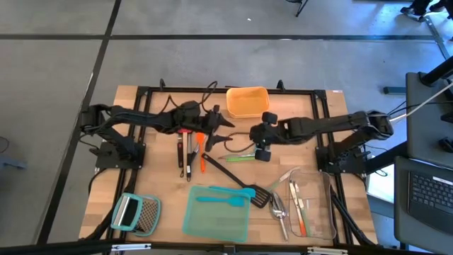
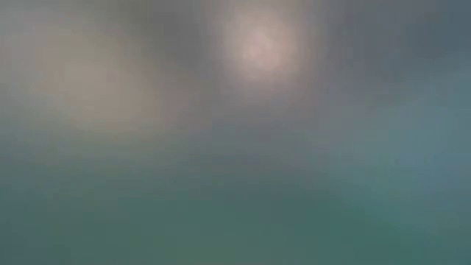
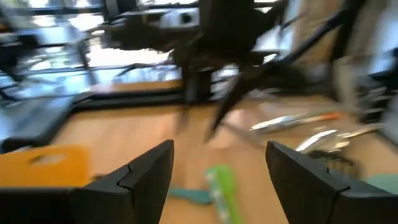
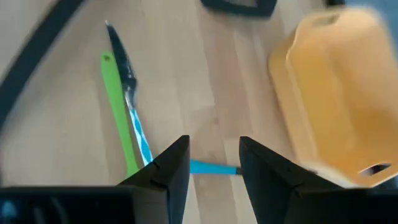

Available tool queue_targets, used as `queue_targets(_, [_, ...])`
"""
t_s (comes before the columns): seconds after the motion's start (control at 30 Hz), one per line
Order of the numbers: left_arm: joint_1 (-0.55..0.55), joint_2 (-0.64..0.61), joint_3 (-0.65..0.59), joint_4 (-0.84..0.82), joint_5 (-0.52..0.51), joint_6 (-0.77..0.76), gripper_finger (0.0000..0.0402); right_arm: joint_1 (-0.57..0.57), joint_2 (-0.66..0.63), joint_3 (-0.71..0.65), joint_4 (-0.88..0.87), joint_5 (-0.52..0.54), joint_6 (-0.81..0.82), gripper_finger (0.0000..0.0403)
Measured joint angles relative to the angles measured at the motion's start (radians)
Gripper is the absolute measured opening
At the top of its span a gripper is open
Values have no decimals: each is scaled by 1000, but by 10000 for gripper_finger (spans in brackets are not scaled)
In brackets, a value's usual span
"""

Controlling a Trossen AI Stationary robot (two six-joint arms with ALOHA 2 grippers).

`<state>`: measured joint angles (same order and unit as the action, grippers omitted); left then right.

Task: Pick & Place Kitchen Items
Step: Put the blue patterned table knife into the transparent bin

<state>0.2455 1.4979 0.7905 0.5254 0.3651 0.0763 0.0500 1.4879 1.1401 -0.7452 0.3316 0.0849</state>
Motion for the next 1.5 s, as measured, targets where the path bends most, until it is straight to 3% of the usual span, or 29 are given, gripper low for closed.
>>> queue_targets(0.13, [0, -1, 16, 0, 121, -12, 251, -58, 0, -60, 38, -75, 5, 140])
queue_targets(0.37, [4, -4, 16, -28, 136, -35, 251, -85, 0, -142, 187, -120, 138, 140])
queue_targets(0.67, [38, -77, 16, -169, 194, -72, 251, -95, 23, -167, 184, -406, 113, 140])
queue_targets(1.0, [25, -94, 14, -164, 211, -31, 251, -83, 214, -166, 247, -359, -174, 140])
queue_targets(1.13, [24, -94, 14, -164, 210, -29, 251, -87, 282, -166, 260, -329, -154, 140])
queue_targets(1.5, [25, -94, 14, -161, 206, -11, 251, -125, 307, -163, 265, -342, -119, 140])
